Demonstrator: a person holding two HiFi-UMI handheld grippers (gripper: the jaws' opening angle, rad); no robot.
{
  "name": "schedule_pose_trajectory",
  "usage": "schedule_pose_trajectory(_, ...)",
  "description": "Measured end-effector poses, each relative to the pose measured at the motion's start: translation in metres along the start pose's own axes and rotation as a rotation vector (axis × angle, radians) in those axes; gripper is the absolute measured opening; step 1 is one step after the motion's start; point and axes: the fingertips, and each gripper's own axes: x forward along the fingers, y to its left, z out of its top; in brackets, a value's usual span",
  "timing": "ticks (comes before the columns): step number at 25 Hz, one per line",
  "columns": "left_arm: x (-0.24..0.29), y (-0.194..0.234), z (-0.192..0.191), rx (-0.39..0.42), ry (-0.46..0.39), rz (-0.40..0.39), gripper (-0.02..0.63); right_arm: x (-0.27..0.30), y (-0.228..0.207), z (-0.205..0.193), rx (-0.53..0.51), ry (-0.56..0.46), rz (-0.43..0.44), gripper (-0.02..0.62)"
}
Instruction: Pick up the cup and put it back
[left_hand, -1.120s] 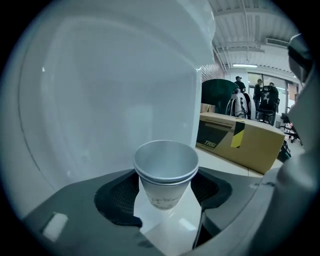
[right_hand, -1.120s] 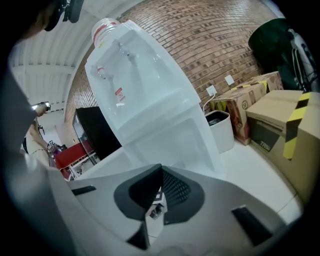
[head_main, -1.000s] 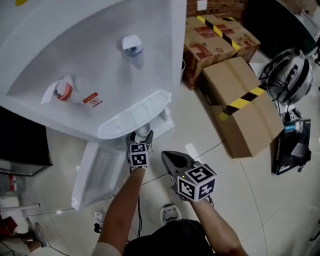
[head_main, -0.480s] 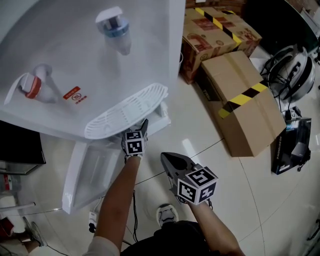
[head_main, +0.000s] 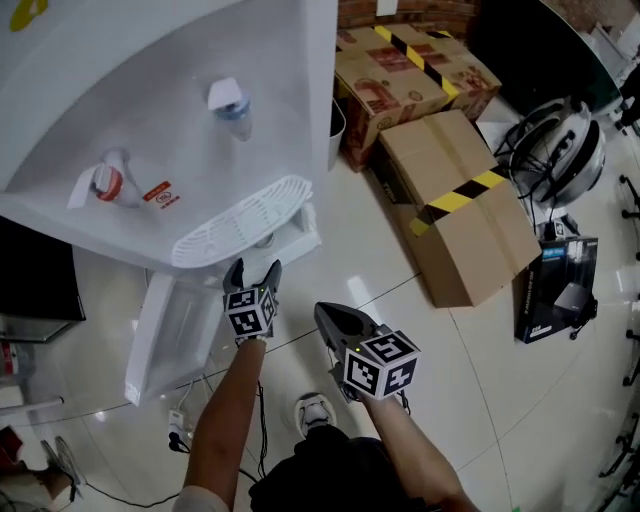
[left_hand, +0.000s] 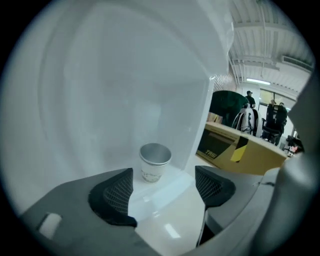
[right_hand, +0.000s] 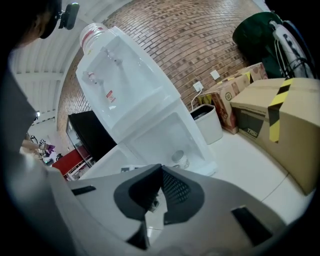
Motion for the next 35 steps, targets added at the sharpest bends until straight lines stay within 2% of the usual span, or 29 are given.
schedule_pose_trajectory(1, -0.024, -0.012, 0.006, -0.021, -0.006, -0.039, 0.353, -0.009, 0.006, 0.004, 0.008, 0.007, -0.005, 0.012)
schedule_pose_trajectory(4, -0.104, -0.044, 0.03, -0.051, -0.015, -0.112, 0.081, -0.04, 0.028, 0.021, 0.024, 0.047, -0.026, 0.012)
schedule_pose_trajectory(5, -0.131, -0.052, 0.038, -0.047, -0.006, -0.113, 0.024, -0.051, 0.038, 0.027, 0.017, 0.065, -0.033, 0.012)
schedule_pose_trajectory(6, -0.159, -0.061, 0.045, -0.041, 0.008, -0.114, 0.002, -0.063, 0.049, 0.033, -0.003, 0.088, -0.041, 0.012)
schedule_pose_trajectory(10, -0.276, -0.086, 0.077, -0.03, 0.065, -0.096, 0.002, -0.114, 0.104, 0.057, -0.075, 0.186, -0.053, 0.012)
schedule_pose_trajectory(15, -0.405, -0.114, 0.138, -0.09, 0.124, -0.051, 0.002, -0.182, 0.18, 0.105, -0.115, 0.227, -0.067, 0.012)
schedule_pose_trajectory(20, -0.526, -0.147, 0.209, -0.138, 0.099, -0.015, 0.002, -0.261, 0.274, 0.136, -0.223, 0.271, -0.009, 0.012)
schedule_pose_trajectory(22, -0.568, -0.159, 0.229, -0.153, 0.091, -0.007, 0.002, -0.295, 0.304, 0.148, -0.231, 0.261, 0.002, 0.012)
schedule_pose_trajectory(29, -0.672, -0.212, 0.286, -0.109, 0.038, -0.023, 0.002, -0.392, 0.359, 0.173, -0.228, 0.197, 0.007, 0.012)
schedule_pose_trajectory(35, -0.729, -0.239, 0.306, -0.059, 0.008, -0.041, 0.002, -0.453, 0.395, 0.184, -0.201, 0.108, 0.011, 0.012)
